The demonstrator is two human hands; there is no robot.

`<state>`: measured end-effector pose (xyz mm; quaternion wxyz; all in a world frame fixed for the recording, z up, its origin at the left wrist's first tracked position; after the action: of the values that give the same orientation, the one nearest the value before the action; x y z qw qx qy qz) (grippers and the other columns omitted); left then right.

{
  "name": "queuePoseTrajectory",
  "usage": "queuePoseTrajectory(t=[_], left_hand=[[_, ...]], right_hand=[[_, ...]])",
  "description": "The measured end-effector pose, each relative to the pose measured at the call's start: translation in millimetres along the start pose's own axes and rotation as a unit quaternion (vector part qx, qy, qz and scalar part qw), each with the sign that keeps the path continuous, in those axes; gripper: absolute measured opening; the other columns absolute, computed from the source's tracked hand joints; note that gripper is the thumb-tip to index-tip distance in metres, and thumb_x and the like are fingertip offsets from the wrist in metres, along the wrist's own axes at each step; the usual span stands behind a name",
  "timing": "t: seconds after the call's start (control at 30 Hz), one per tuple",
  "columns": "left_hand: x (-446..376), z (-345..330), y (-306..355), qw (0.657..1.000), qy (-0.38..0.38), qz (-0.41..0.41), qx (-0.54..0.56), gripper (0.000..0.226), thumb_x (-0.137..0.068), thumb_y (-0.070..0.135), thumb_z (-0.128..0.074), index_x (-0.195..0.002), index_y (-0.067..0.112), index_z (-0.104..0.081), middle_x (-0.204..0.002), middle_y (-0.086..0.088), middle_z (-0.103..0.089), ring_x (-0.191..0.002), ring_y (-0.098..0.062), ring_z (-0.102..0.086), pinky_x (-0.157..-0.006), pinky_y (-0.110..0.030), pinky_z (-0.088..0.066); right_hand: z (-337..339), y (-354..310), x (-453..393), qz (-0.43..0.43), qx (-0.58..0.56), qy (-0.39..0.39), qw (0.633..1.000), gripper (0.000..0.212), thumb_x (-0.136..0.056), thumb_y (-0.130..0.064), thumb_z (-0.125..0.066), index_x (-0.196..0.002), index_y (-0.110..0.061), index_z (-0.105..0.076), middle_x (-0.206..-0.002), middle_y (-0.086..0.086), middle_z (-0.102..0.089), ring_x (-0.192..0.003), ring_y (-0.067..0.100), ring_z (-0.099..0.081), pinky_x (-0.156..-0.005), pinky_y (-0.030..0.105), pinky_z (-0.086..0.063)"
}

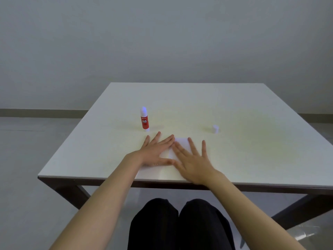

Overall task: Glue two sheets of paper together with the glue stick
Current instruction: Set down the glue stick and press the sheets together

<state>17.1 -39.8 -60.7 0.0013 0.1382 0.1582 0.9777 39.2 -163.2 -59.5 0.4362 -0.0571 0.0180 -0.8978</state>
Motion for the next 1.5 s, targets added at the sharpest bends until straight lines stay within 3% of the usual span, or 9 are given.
queuePoseTrajectory(t=[0.1,0.27,0.47,0.6,0.77,0.93,1.07,1.33,1.5], left_hand=[[0.8,0.5,0.9,1.0,0.001,-0.001,0.003,0.09,-0.084,0.066,-0.044,-0.15,0.033,0.009,-0.158,0.022,0.012,-0.144,-0.018,0.025,-0.116,-0.051,0.015],[1.4,1.2,0.6,1.0,0.001,0.007,-0.001,0.092,-0.083,0.068,-0.044,-0.15,0.033,0.008,-0.158,0.022,0.013,-0.144,-0.017,0.025,-0.116,-0.049,0.017],[-0.4,-0.4,-1.1,1.0,0.0,0.006,0.006,0.094,-0.08,0.071,-0.043,-0.15,0.034,0.009,-0.157,0.023,0.013,-0.144,-0.015,0.025,-0.116,-0.047,0.018],[-0.1,-0.4,-1.2,1.0,0.002,0.008,0.007,0.093,-0.082,0.069,-0.044,-0.15,0.034,0.008,-0.157,0.024,0.013,-0.144,-0.015,0.025,-0.116,-0.048,0.017],[-0.8,-1.1,-2.8,1.0,-0.002,0.005,0.005,0.094,-0.081,0.071,-0.043,-0.149,0.034,0.009,-0.157,0.024,0.014,-0.144,-0.015,0.026,-0.116,-0.049,0.017],[-0.5,-0.8,-2.1,1.0,0.007,0.006,0.005,0.093,-0.081,0.07,-0.043,-0.15,0.034,0.007,-0.157,0.024,0.012,-0.145,-0.016,0.024,-0.116,-0.049,0.016],[0.0,-0.2,-1.5,1.0,0.004,0.007,0.011,0.092,-0.081,0.069,-0.045,-0.15,0.034,0.007,-0.157,0.024,0.013,-0.144,-0.015,0.025,-0.116,-0.049,0.017],[1.0,-1.0,-1.8,1.0,0.006,0.008,0.016,0.094,-0.08,0.071,-0.045,-0.15,0.035,0.007,-0.156,0.026,0.013,-0.144,-0.013,0.026,-0.116,-0.047,0.018],[-0.7,-1.3,-1.9,1.0,0.001,0.011,-0.002,0.096,-0.079,0.072,-0.044,-0.149,0.033,0.01,-0.157,0.024,0.014,-0.144,-0.014,0.026,-0.116,-0.047,0.018]], right_hand=[[-5.0,-5.6,2.6,0.031,-0.004,0.005,1.0,0.066,-0.089,-0.06,0.003,-0.148,-0.033,0.012,-0.158,-0.018,0.014,-0.144,0.025,0.025,-0.103,0.055,0.029],[4.3,32.4,1.4,-0.082,-0.013,-0.011,0.997,0.06,-0.096,-0.051,-0.006,-0.149,-0.028,0.011,-0.159,-0.014,0.014,-0.145,0.027,0.022,-0.109,0.057,0.021],[-7.8,-2.7,33.1,0.026,-0.017,0.012,0.999,0.065,-0.092,-0.058,-0.003,-0.149,-0.031,0.009,-0.159,-0.017,0.011,-0.145,0.021,0.024,-0.107,0.053,0.025],[4.1,24.0,34.6,-0.048,0.022,0.001,0.999,0.064,-0.094,-0.057,-0.005,-0.149,-0.03,0.012,-0.159,-0.016,0.013,-0.145,0.025,0.023,-0.11,0.057,0.02],[-2.6,2.7,50.4,0.009,0.017,-0.006,1.0,0.08,-0.08,-0.068,0.008,-0.15,-0.028,0.011,-0.159,-0.014,0.013,-0.143,0.021,0.028,-0.108,0.054,0.026],[3.5,22.1,49.9,-0.028,0.012,-0.035,0.999,0.066,-0.089,-0.063,0.0,-0.147,-0.035,0.014,-0.157,-0.021,0.016,-0.143,0.022,0.028,-0.109,0.056,0.023],[0.6,9.5,54.0,-0.031,0.013,-0.04,0.999,0.075,-0.084,-0.068,0.003,-0.149,-0.03,0.012,-0.158,-0.016,0.015,-0.143,0.023,0.027,-0.108,0.055,0.026],[19.0,12.3,49.0,-0.031,-0.017,-0.054,0.998,0.069,-0.09,-0.065,-0.006,-0.15,-0.032,-0.015,-0.161,-0.012,-0.007,-0.148,0.025,0.01,-0.105,0.058,0.028],[12.6,7.2,35.8,-0.038,-0.001,-0.043,0.998,0.068,-0.091,-0.063,-0.009,-0.151,-0.031,-0.006,-0.162,-0.01,0.001,-0.148,0.028,0.012,-0.107,0.061,0.022]])
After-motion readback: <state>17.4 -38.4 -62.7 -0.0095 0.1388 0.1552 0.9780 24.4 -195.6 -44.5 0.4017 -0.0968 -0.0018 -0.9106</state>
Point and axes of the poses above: each hand's wrist, its own x-axis away from the middle knuckle, its own z-axis out of the back of the hand, y = z × x, the point moved 7 cm from there along -x, towards the middle knuckle
